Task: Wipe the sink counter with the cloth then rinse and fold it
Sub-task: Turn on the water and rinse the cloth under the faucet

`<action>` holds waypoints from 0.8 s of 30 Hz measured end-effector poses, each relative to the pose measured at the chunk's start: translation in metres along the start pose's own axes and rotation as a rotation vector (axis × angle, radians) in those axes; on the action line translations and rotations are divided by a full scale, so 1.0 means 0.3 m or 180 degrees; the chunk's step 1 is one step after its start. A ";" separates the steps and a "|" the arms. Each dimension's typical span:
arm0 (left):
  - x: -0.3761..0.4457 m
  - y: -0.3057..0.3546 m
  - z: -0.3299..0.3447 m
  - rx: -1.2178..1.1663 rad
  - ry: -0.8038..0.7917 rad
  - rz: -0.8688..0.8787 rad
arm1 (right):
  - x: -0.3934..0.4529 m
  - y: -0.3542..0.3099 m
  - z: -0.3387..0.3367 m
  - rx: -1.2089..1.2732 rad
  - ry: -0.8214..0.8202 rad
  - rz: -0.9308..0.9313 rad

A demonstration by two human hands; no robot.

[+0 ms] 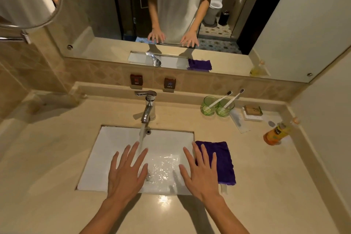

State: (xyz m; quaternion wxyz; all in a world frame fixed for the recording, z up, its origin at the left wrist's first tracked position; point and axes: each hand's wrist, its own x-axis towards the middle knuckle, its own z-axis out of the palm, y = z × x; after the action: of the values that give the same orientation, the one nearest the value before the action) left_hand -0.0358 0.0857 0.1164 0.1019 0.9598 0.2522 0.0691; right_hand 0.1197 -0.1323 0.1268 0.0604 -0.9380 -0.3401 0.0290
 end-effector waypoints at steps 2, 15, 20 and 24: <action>0.001 0.076 0.041 0.0011 -0.0066 -0.0042 | -0.003 0.073 0.002 0.0020 -0.0088 0.0025; 0.085 0.485 0.224 -0.0104 -0.0613 0.0005 | -0.054 0.546 0.000 0.0094 -0.0535 0.0417; 0.155 0.584 0.265 -0.0169 -0.0807 -0.0097 | -0.031 0.662 -0.017 0.0236 -0.0589 0.0663; 0.219 0.628 0.300 -0.0415 -0.0823 -0.0362 | 0.027 0.715 -0.017 0.0588 -0.0645 0.0840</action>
State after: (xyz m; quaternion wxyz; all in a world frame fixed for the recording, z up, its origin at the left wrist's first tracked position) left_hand 0.1261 -0.0565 0.0777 0.1995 0.9362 0.2859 -0.0446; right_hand 0.2624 -0.2910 0.1033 0.1074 -0.9572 -0.2143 0.1620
